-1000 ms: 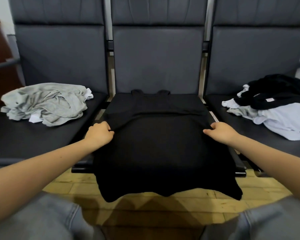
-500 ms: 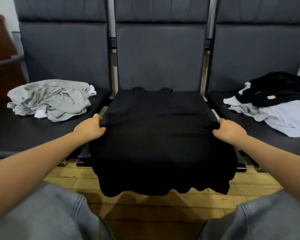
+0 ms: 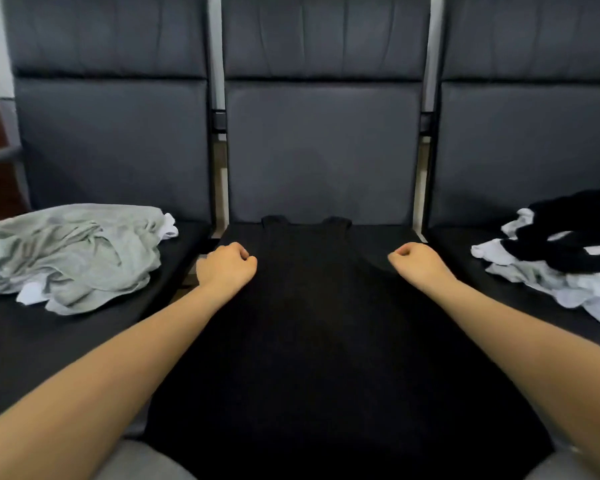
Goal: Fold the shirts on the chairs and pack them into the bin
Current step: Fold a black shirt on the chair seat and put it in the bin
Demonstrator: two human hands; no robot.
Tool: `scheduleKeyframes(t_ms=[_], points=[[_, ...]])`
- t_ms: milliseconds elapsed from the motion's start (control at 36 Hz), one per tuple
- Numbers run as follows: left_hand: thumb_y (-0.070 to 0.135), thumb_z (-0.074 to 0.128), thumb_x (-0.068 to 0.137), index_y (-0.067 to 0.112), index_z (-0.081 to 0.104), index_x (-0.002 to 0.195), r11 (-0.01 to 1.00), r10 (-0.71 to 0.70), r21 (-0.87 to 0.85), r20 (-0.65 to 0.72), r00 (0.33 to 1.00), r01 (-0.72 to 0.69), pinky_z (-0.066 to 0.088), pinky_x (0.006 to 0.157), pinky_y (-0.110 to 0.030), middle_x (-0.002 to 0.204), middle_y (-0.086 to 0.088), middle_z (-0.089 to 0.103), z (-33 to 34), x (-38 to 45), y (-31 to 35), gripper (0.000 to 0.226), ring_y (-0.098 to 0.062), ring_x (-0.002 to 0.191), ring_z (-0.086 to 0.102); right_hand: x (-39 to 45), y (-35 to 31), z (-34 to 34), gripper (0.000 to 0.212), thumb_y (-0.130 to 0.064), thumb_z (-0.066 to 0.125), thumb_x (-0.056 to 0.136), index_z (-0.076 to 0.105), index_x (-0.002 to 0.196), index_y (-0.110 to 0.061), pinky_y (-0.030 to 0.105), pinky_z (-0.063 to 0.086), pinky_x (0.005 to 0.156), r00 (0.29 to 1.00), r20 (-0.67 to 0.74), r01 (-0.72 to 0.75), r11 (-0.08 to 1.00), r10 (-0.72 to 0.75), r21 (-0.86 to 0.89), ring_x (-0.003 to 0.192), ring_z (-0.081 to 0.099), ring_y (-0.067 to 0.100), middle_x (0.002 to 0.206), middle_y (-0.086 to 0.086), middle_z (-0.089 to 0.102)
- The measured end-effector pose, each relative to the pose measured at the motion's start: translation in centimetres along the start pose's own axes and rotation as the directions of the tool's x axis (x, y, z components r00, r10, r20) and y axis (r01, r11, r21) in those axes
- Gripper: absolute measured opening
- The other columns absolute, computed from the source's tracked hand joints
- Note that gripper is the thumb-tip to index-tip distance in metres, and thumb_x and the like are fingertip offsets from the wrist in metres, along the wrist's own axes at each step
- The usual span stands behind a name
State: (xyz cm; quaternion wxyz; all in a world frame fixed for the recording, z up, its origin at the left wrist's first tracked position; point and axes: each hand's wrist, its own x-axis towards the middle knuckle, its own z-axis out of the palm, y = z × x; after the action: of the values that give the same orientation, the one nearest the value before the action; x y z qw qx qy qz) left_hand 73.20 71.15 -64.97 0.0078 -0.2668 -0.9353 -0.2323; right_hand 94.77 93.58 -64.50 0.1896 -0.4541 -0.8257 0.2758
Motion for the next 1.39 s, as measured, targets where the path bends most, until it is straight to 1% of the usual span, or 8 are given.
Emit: scheduleKeyframes(t_ms=[167, 333, 500, 722, 861, 1056, 1194, 1389], points=[[0.038, 0.051, 0.092, 0.022, 0.064, 0.109, 0.997, -0.027, -0.076, 0.037, 0.999, 0.03, 0.044, 0.098, -0.038, 0.118, -0.001, 0.064, 1.9, 7.1, 2.5, 0.027, -0.025, 0.112, 0.057, 6.7, -3.3, 3.5, 0.037, -0.036, 0.054, 0.092, 0.066, 0.073, -0.006, 0.032, 0.042, 0.066, 0.999, -0.022, 0.024, 0.998, -0.025, -0.05, 0.086, 0.065, 0.031, 0.078, 0.011, 0.067], [0.069, 0.051, 0.085, 0.01, 0.049, 0.135, 0.994, -0.109, 0.008, 0.076, 0.991, 0.109, 0.034, 0.107, -0.043, 0.142, -0.013, 0.039, 6.1, 14.0, 4.9, 0.078, -0.032, 0.134, 0.033, 13.3, -6.4, 8.6, 0.076, -0.074, 0.048, 0.083, 0.061, 0.125, -0.013, 0.046, 0.031, 0.108, 0.998, 0.013, -0.054, 0.956, 0.06, -0.288, 0.135, 0.031, 0.031, 0.141, 0.011, 0.043], [0.066, 0.059, 0.081, 0.011, 0.044, 0.137, 0.986, -0.166, 0.031, 0.026, 0.986, 0.165, 0.02, 0.115, -0.043, 0.146, -0.013, 0.033, 9.2, 18.0, 5.5, 0.08, -0.032, 0.138, 0.026, 17.0, -7.0, 12.3, 0.062, -0.056, 0.056, 0.089, 0.055, 0.129, -0.01, 0.045, 0.025, 0.109, 0.996, -0.09, -0.01, 0.963, -0.015, -0.271, 0.134, 0.03, 0.029, 0.14, 0.009, 0.042], [0.027, 0.063, 0.093, 0.009, 0.063, 0.11, 0.636, 0.008, -0.766, 0.128, 0.992, 0.094, 0.055, 0.083, -0.034, 0.108, -0.01, 0.069, 6.0, 16.9, 6.0, 0.025, -0.024, 0.096, 0.065, 15.9, -8.3, 9.6, 0.012, -0.018, 0.067, 0.088, 0.067, 0.097, -0.01, 0.042, 0.055, 0.086, 0.999, 0.005, 0.035, 0.787, -0.048, 0.616, 0.095, 0.067, 0.031, 0.096, 0.012, 0.07], [0.025, 0.065, 0.092, 0.01, 0.065, 0.113, 0.546, 0.097, -0.838, 0.055, 0.994, -0.007, 0.055, 0.066, -0.027, 0.098, 0.0, 0.07, -0.4, 12.7, 6.8, 0.025, -0.014, 0.086, 0.066, 11.9, -9.0, 3.4, 0.005, -0.016, 0.066, 0.089, 0.066, 0.094, -0.016, 0.028, 0.053, 0.062, 0.993, 0.03, 0.051, 0.665, -0.11, 0.745, 0.083, 0.067, 0.018, 0.095, 0.004, 0.07], [0.023, 0.069, 0.088, 0.01, 0.065, 0.107, 0.619, 0.257, -0.775, 0.042, 0.965, -0.131, 0.053, 0.082, -0.03, 0.098, -0.002, 0.069, -4.6, 4.1, 4.5, 0.023, -0.019, 0.097, 0.066, 4.0, -6.6, -2.3, 0.022, -0.016, 0.065, 0.09, 0.067, 0.11, -0.007, 0.045, 0.052, 0.093, 0.965, 0.073, 0.152, 0.765, -0.251, 0.625, 0.101, 0.067, 0.024, 0.109, 0.009, 0.071], [0.022, 0.077, 0.081, 0.028, 0.057, 0.103, 0.8, 0.409, -0.492, 0.027, 0.912, -0.344, 0.043, 0.08, -0.019, 0.096, 0.009, 0.062, -4.0, -2.4, 0.9, 0.03, -0.005, 0.09, 0.059, -2.0, -3.0, -2.6, 0.004, -0.012, 0.07, 0.086, 0.067, 0.088, -0.011, 0.027, 0.047, 0.073, 0.896, 0.12, 0.355, 0.853, -0.427, 0.383, 0.075, 0.061, 0.01, 0.08, -0.001, 0.065], [0.082, 0.061, 0.058, 0.044, 0.059, 0.097, 0.804, 0.536, -0.068, 0.515, 0.669, -0.591, 0.047, 0.083, -0.022, 0.086, 0.015, 0.058, -2.4, -9.1, -3.2, 0.054, -0.001, 0.09, 0.052, -7.8, 2.5, -1.2, 0.029, -0.062, 0.063, 0.075, 0.056, 0.084, -0.036, 0.022, 0.043, 0.086, 0.629, 0.597, 0.715, 0.672, -0.497, -0.194, 0.096, 0.051, 0.002, 0.096, -0.016, 0.056]])
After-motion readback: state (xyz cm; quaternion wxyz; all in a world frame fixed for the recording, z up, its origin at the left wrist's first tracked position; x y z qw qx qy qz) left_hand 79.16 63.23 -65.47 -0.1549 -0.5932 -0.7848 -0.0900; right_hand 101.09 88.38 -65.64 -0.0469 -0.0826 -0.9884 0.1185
